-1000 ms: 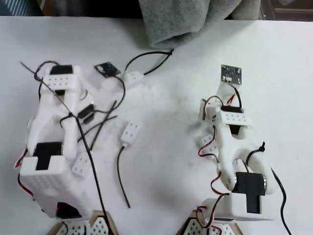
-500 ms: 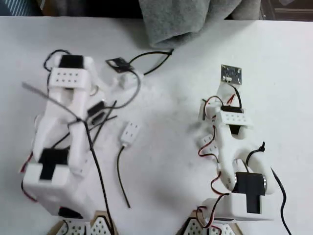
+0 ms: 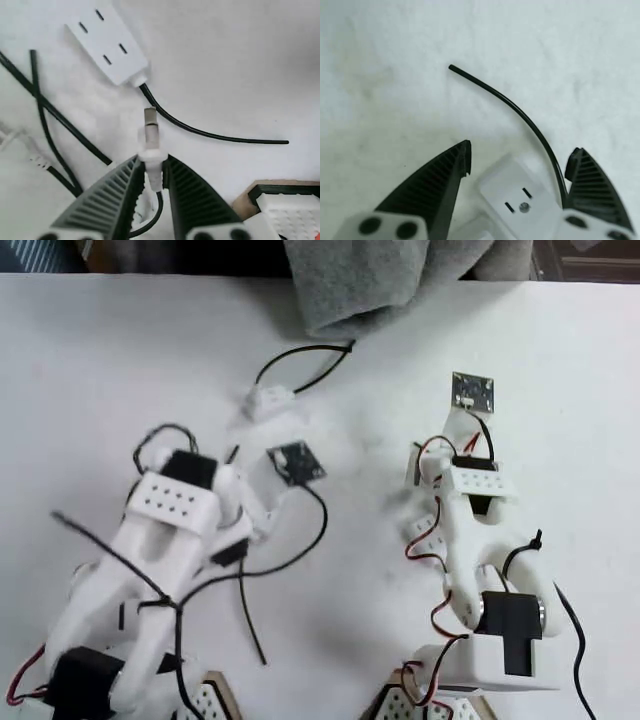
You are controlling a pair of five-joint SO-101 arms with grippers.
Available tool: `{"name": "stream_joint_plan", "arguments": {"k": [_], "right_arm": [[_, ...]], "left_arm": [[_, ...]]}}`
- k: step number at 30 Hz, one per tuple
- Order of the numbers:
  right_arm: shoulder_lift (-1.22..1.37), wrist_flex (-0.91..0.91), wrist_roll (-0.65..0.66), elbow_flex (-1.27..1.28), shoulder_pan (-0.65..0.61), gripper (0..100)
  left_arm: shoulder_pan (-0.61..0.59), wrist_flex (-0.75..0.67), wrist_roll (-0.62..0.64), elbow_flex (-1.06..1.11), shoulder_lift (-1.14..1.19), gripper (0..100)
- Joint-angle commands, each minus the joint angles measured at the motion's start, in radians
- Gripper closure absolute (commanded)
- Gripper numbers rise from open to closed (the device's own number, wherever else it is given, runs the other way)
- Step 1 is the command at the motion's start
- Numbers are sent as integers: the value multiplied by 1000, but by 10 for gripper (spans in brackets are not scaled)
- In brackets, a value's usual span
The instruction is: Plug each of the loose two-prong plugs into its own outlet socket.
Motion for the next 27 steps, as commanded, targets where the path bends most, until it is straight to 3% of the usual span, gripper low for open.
{"name": "stream_joint_plan", "arguments": {"k": [1,10,19,27], "right_arm": [[-5,-12,-8,-3,4,693],[-5,-12,-8,-3,2,693],[-5,-8,-8,-3,1,693],[-5,-8,-8,-3,1,693]], "left_arm": [[10,-63,15,92,-39,943],[-148,-365,15,322,-36,943],[-159,-339,12,334,-36,941],[-159,-341,28,336,-44,799]]}}
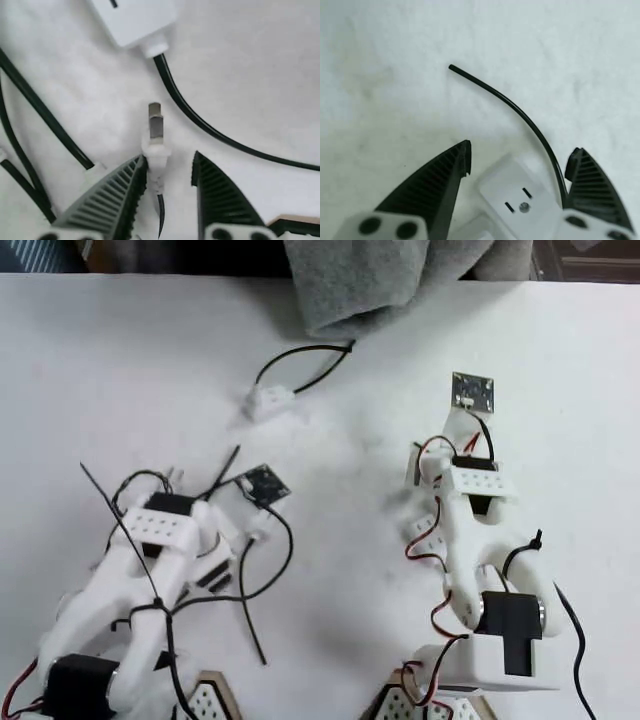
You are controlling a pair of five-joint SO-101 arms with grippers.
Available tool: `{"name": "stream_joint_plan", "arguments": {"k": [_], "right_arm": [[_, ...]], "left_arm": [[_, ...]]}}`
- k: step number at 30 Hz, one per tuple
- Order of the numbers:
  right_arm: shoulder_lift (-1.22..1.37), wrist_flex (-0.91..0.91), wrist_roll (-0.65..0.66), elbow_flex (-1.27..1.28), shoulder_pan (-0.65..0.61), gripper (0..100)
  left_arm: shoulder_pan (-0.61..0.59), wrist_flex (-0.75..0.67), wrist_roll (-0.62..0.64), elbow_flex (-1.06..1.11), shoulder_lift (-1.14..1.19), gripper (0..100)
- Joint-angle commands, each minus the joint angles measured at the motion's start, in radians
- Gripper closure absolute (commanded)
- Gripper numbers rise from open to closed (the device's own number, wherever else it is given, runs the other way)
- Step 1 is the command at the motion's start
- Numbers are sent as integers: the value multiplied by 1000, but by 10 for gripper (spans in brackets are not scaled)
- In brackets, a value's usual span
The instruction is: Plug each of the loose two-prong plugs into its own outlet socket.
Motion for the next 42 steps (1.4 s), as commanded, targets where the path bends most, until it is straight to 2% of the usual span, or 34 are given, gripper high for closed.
{"name": "stream_joint_plan", "arguments": {"k": [1,13,26,30,35,40,42], "right_arm": [[-5,-8,-8,-3,1,693],[-5,-5,-8,-2,1,693],[8,-10,-6,8,2,693],[8,-10,-6,8,2,693],[10,-10,-6,8,2,693],[10,-12,-6,8,2,693],[10,-12,-6,8,2,693]], "left_arm": [[-10,0,32,2,-22,797],[-12,-92,212,21,-15,797],[-10,-100,184,57,-16,797],[-10,-147,184,55,-16,799],[-8,-158,181,44,-16,900],[24,-129,44,51,-16,919],[35,-127,37,51,-16,919]]}}
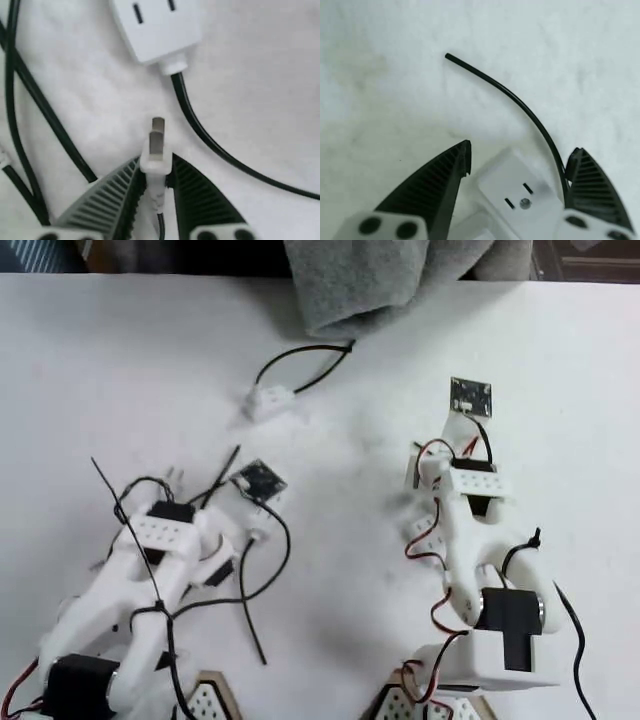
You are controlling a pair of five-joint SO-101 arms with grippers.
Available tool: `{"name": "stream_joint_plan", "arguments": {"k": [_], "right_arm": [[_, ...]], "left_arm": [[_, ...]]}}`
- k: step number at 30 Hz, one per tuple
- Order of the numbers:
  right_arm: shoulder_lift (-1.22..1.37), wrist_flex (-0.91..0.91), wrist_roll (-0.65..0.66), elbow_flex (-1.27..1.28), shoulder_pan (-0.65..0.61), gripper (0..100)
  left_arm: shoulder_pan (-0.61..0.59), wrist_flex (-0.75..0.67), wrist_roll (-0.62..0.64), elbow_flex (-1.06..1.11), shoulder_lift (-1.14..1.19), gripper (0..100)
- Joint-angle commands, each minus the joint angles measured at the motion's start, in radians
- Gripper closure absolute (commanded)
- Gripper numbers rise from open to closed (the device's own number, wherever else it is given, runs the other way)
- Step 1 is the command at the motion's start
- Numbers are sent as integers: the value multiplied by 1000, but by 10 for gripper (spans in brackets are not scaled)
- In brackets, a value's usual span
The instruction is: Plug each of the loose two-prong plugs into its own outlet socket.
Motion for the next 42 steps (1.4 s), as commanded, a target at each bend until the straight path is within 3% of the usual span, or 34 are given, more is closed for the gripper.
{"name": "stream_joint_plan", "arguments": {"k": [1,18,23,31,37,42], "right_arm": [[-8,-12,-6,-5,2,693],[-8,-12,-6,-5,1,693],[-8,-12,-6,-5,1,693],[-8,-12,-6,-6,1,693],[-8,-19,-2,-6,1,693],[-7,-27,-2,-6,1,693]], "left_arm": [[22,8,-31,-12,-16,919],[22,8,-31,-12,-16,837],[22,9,-31,-12,-16,983],[50,6,-29,-21,-25,978],[154,43,226,-206,-82,978],[246,58,290,-204,-328,978]]}}
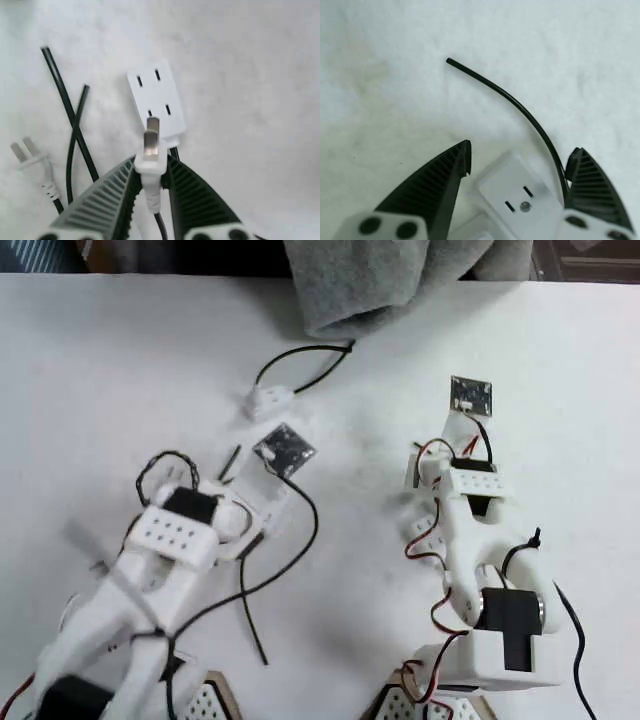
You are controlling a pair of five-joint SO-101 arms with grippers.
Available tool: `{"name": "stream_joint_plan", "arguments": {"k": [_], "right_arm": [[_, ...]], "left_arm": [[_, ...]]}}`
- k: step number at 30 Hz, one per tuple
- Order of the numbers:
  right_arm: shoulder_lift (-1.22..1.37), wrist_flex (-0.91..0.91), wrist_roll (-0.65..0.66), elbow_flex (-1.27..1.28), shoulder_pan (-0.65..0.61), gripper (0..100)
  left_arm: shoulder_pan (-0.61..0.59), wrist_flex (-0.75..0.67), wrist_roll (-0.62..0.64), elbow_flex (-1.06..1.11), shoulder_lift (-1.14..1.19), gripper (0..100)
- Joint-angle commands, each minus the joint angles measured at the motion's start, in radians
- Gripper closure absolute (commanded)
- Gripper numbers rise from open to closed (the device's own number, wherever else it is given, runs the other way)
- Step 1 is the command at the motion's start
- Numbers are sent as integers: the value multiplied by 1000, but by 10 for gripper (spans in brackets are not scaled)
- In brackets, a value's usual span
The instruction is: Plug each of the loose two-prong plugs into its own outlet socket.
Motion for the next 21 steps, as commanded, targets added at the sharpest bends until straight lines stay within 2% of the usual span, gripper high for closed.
{"name": "stream_joint_plan", "arguments": {"k": [1,6,12,17,21], "right_arm": [[-7,-15,-2,-6,1,693],[-7,-15,0,-6,-15,693],[-8,-15,0,-6,-16,693],[-12,-8,0,-6,-16,693],[-16,-5,0,-6,-16,697]], "left_arm": [[76,-17,104,3,-222,978],[148,-163,242,216,-565,978],[145,-236,379,391,-960,978],[148,-285,414,557,-1279,978],[148,-362,410,626,-1259,979]]}}
